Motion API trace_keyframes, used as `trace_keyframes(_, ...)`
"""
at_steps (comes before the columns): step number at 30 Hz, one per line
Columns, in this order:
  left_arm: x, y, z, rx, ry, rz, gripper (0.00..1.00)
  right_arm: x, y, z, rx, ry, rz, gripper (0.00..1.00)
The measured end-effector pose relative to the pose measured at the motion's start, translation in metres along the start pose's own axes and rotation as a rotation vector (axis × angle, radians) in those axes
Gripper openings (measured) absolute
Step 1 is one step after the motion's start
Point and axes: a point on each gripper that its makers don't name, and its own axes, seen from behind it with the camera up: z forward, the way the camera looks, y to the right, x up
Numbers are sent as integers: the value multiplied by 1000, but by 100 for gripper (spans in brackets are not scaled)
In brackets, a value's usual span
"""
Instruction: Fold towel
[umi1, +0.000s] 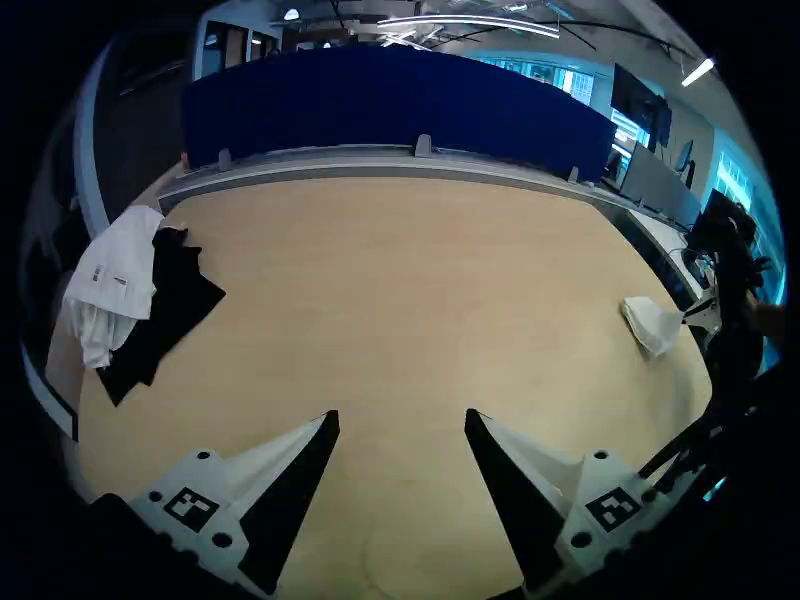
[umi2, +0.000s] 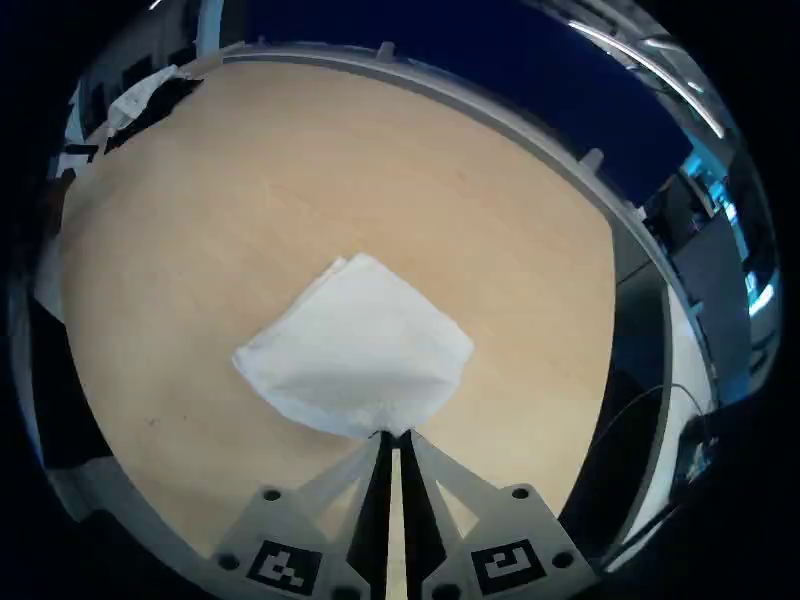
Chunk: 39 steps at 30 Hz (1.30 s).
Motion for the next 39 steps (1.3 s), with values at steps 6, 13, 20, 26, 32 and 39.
trace_keyframes(6, -1, 1, -2, 2, -2, 5, 93, -29, -7, 14, -7, -58, 42, 5)
trace_keyframes(13, 0, 1, -2, 4, -2, 10, 93, -46, -14, 29, -19, -94, 90, 5)
trace_keyframes(20, 2, 4, -1, 0, -3, 17, 93, -48, -25, 40, -18, -102, 125, 5)
trace_keyframes(26, 3, 6, -1, -5, -4, 23, 93, -51, -25, 42, -33, -111, 134, 5)
trace_keyframes(32, 3, 6, 1, -8, -6, 23, 93, -53, -24, 43, -46, -120, 141, 5)
trace_keyframes(39, 3, 6, 2, -13, -6, 27, 93, -55, -24, 42, -54, -130, 148, 10)
